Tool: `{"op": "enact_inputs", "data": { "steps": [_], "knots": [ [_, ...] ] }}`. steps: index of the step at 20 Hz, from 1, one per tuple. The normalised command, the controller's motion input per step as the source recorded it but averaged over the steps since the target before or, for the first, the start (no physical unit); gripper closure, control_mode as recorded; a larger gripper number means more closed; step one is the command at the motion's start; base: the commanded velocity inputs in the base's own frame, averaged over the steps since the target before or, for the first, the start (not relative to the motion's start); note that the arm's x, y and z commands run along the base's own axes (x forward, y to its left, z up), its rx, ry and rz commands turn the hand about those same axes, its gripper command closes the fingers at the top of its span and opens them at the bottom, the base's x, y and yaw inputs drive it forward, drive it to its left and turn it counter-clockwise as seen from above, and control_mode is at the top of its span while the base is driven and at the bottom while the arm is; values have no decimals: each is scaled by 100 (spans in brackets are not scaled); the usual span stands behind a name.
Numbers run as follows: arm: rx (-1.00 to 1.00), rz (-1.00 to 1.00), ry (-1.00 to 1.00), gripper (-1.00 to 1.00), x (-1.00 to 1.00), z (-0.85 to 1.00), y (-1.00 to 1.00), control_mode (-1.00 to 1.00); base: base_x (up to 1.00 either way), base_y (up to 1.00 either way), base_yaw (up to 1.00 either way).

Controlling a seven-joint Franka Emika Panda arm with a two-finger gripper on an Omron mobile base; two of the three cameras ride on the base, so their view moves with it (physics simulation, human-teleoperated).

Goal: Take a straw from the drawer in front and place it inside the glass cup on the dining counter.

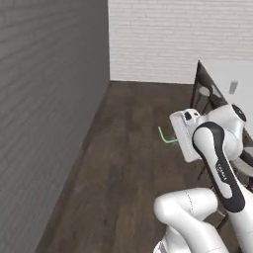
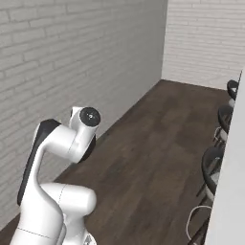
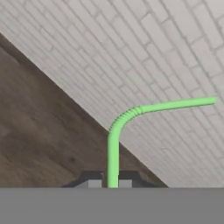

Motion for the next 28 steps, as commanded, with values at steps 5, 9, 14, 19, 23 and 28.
{"op": "enact_inputs", "data": {
  "steps": [5, 9, 14, 19, 23, 28],
  "knots": [
    [0, 0, 0, 100, 0, 0, 0, 100, 79, 30, -70],
    [0, 0, 0, 100, 0, 0, 0, 100, 91, 34, -65],
    [0, 0, 0, 100, 0, 0, 0, 100, 98, 37, -63],
    [0, 0, 0, 100, 0, 0, 0, 100, 98, 44, -57],
    [0, 0, 0, 100, 0, 0, 0, 100, 89, 65, -50],
    [0, 0, 0, 100, 0, 0, 0, 100, 72, 83, -45]
  ]
}}
